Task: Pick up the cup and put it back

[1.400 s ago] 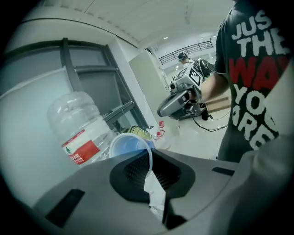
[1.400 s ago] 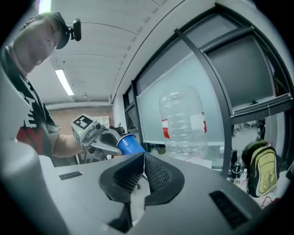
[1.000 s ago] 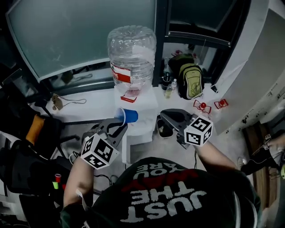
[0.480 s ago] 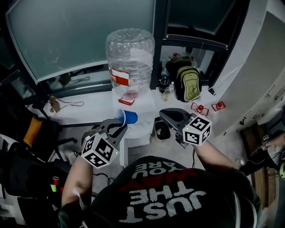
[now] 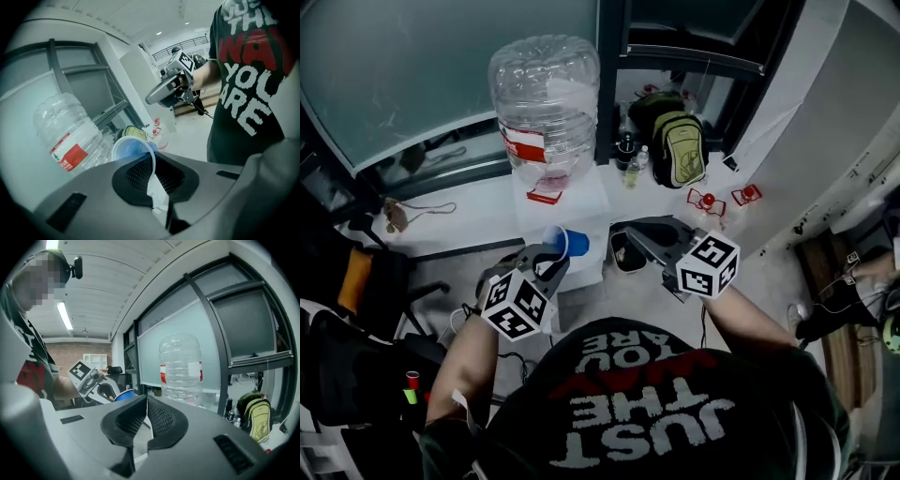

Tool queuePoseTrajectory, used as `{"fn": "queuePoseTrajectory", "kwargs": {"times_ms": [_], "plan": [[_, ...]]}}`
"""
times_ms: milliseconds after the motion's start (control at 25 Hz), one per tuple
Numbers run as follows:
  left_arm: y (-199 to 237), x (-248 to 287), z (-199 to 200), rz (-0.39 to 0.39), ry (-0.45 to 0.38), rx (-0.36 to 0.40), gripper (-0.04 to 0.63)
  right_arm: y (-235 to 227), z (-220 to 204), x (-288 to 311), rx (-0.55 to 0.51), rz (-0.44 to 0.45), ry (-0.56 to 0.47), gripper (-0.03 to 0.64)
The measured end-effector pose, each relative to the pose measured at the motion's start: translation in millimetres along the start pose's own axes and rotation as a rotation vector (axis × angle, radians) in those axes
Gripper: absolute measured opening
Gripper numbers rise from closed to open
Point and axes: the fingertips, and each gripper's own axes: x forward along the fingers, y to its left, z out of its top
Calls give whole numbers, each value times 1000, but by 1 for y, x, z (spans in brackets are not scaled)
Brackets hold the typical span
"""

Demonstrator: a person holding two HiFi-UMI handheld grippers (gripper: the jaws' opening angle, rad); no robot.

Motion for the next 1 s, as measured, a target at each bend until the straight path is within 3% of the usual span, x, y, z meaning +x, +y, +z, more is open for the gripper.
{"fn": "queuePoseTrajectory", "kwargs": {"times_ms": [320,520,800,1000], "plan": [[-33,54,-18,-113,69,-21,18,-11,-44,-6,78,-18,32,34],[-59,108,-55,-188,153,-65,18,-33,-92,-1,117,-27,70,34],[-117,198,-167,-308,298,-147,18,-74,-203,27,120,-48,148,34],[-172,292,-266,-359,362,-196,18,-110,-321,50,122,-72,203,34]]}}
